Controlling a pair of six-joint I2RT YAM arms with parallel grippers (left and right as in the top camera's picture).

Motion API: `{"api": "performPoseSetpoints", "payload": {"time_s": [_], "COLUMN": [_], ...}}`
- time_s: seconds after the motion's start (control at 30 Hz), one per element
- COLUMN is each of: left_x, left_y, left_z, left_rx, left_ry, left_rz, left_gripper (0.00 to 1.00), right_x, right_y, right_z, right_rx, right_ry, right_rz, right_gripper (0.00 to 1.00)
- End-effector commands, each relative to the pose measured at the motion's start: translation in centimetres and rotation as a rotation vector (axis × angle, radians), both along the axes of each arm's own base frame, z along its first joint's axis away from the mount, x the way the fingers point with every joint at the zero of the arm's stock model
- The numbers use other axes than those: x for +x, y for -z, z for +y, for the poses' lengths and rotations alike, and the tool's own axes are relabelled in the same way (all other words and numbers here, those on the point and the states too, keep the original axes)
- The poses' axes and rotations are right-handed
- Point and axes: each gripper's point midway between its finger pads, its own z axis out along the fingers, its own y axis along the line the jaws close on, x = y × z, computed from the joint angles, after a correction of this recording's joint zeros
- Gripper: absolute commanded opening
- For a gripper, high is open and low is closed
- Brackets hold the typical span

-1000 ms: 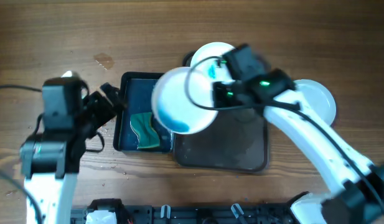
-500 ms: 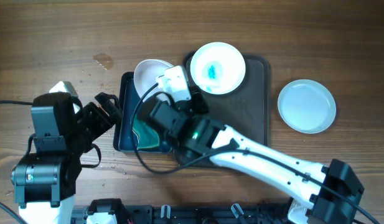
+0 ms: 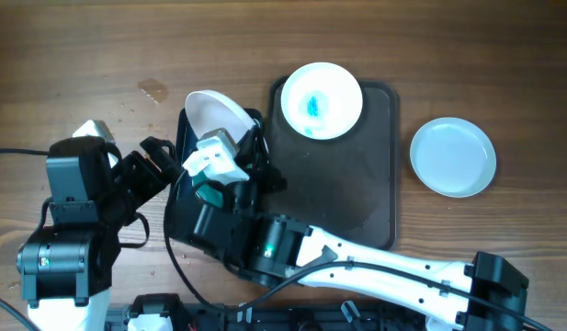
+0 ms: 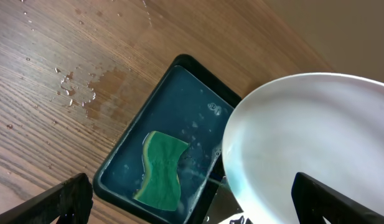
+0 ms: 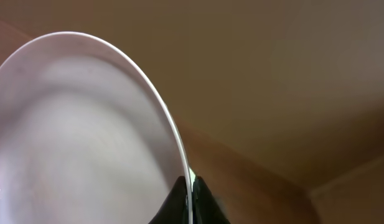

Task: Clean dirty plates on tray and stack at the side
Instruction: 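Lift the second plate with the right gripper and tilt it over the water tray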

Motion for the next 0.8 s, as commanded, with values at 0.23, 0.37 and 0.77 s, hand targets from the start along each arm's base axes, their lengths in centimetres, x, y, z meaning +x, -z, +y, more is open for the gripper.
{"api": "performPoseSetpoints", "payload": {"time_s": [0.23, 0.37, 0.77], "left_x": [0.1, 0.1, 0.1], "left_y": [-0.6, -0.6, -0.6], "left_z": [-0.1, -0.1, -0.1], "left_rx": [-0.005, -0.005, -0.005], "left_ry": [0.007, 0.007, 0.007], "left_rz": [-0.015, -0.015, -0.015], "left_gripper": [1.0, 1.0, 1.0], "right_x": [-0.2, -0.2, 1.4], "right_y": [-2.2, -2.2, -0.9], "right_z": [-0.6, -0.6, -0.1], "right_rx": [0.008, 0.008, 0.004], "right_ry": [0.031, 0.031, -0.033], "right_rz": [-0.041, -0.041, 0.037], "right_gripper": [0.04, 0.04, 0.04]}}
